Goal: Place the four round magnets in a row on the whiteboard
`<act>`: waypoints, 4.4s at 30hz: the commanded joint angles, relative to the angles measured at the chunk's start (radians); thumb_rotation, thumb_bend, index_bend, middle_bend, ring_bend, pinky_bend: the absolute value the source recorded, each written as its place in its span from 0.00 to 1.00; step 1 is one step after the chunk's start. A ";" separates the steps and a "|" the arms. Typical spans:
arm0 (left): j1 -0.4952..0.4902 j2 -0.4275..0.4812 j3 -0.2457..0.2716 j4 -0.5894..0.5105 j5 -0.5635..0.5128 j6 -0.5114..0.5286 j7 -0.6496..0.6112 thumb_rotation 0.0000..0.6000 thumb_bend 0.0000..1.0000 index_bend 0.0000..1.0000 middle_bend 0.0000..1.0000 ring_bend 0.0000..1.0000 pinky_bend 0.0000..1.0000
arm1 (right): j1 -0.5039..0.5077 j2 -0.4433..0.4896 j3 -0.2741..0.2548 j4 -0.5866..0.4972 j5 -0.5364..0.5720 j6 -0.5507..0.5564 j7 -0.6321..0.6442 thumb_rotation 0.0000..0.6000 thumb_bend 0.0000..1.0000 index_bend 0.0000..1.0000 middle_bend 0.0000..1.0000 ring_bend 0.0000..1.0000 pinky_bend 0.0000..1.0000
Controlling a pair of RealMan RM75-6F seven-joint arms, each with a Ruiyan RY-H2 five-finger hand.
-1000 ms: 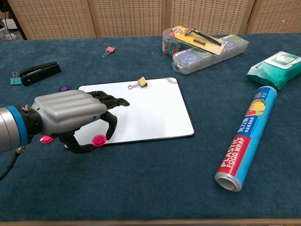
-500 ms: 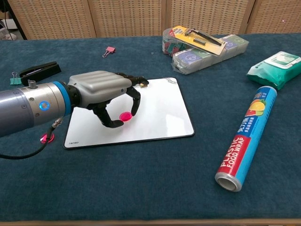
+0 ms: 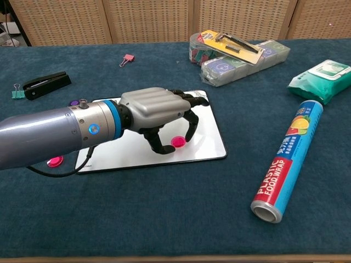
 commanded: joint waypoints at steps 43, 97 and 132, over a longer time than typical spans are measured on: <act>0.159 0.393 0.133 -0.321 -0.045 0.172 0.051 1.00 0.37 0.39 0.00 0.00 0.00 | -0.003 0.001 -0.022 -0.017 -0.036 -0.006 -0.001 1.00 0.00 0.00 0.00 0.00 0.00; 0.420 0.343 0.256 -0.014 0.263 0.303 -0.295 1.00 0.31 0.36 0.00 0.00 0.00 | 0.002 0.012 -0.030 -0.035 -0.038 -0.020 0.012 1.00 0.00 0.00 0.00 0.00 0.00; 0.443 0.287 0.224 0.039 0.256 0.273 -0.292 1.00 0.35 0.55 0.00 0.00 0.00 | 0.008 0.018 -0.029 -0.038 -0.030 -0.030 0.017 1.00 0.00 0.00 0.00 0.00 0.00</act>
